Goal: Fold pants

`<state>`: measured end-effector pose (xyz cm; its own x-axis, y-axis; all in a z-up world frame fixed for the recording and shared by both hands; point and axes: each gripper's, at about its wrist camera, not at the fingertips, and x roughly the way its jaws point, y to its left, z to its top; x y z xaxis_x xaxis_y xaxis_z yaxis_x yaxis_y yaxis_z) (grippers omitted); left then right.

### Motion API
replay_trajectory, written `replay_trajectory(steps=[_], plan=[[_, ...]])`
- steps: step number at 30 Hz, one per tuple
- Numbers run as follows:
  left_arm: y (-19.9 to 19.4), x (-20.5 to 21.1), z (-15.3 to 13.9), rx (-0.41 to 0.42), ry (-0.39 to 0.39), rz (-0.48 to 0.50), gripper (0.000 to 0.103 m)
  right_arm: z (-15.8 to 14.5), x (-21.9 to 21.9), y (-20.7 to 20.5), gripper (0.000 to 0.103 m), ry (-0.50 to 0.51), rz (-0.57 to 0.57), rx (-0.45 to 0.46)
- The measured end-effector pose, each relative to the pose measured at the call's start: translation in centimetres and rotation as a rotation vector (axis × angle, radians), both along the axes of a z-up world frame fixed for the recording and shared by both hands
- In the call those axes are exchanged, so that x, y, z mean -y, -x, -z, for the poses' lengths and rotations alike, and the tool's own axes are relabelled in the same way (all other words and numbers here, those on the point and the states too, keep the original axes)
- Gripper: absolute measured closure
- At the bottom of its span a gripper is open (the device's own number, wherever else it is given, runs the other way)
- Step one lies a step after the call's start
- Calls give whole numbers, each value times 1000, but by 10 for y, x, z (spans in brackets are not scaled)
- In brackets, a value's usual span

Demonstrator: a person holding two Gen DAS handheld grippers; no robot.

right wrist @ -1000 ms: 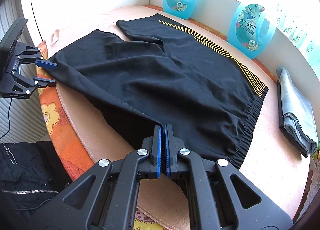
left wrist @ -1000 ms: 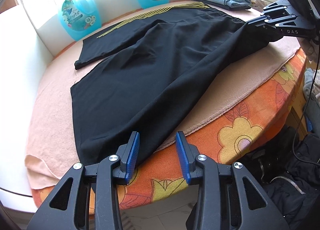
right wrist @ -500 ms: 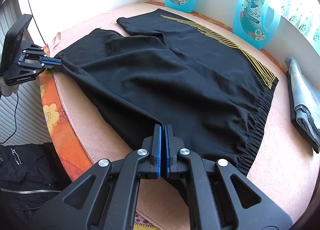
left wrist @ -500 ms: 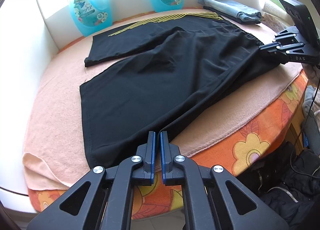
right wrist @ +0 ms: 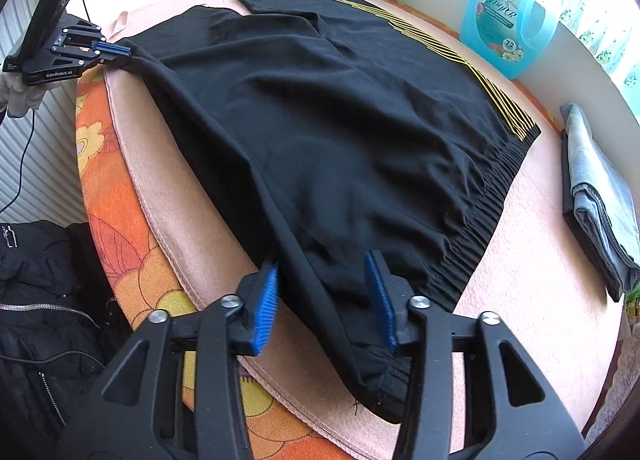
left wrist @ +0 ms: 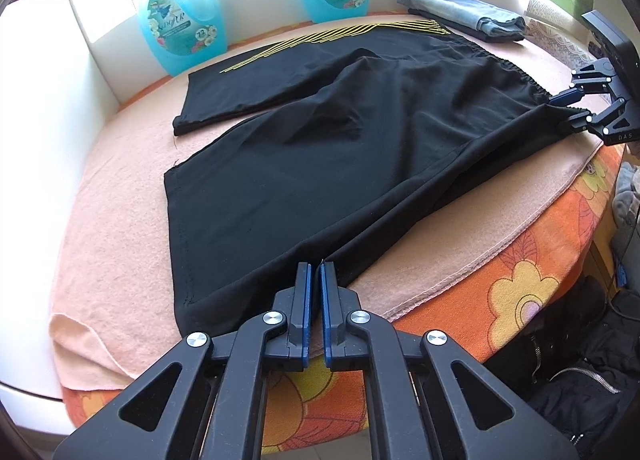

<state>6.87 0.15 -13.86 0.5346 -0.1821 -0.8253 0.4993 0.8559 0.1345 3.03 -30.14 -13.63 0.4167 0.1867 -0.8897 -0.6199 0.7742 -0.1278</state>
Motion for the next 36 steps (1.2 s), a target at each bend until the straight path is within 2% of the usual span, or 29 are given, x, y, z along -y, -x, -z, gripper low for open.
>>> replay_trajectory(steps=[1,2,3,5,8,11,12,14,16,18,19,23,27,36], plan=[[1,-1,0,10,-14,-3,93,0,2,0,83,-5,9,2],[2,-3,0,18,-27,-6,89,-1,4,0,86,-10,18,6],[3,-5,1,16,-29,-5,89,-2,5,-1,87,-12,32,10],[5,-9,-1,11,-14,-14,89,-4,8,-3,94,-27,58,13],[9,-9,-2,3,5,-2,89,-6,6,-7,95,-19,77,32],[13,-7,2,-6,-12,19,89,-6,3,-15,96,1,95,41],[14,-7,2,4,-25,14,87,-7,3,-18,96,1,100,44],[14,-8,1,25,-45,11,76,-8,4,-23,96,-2,111,50],[14,-10,2,28,-56,9,76,-11,4,-25,96,-12,118,56],[15,-13,2,27,-46,10,79,-14,4,-25,96,-17,122,63],[14,-13,3,19,-40,8,100,-15,4,-25,96,-20,124,66],[14,-18,0,49,5,-35,102,-19,4,-20,96,-22,132,79],[9,-26,-21,115,87,-90,103,-28,5,-12,96,-27,151,119],[-19,-25,-65,276,101,-99,103,-62,2,-13,99,-38,186,233]])
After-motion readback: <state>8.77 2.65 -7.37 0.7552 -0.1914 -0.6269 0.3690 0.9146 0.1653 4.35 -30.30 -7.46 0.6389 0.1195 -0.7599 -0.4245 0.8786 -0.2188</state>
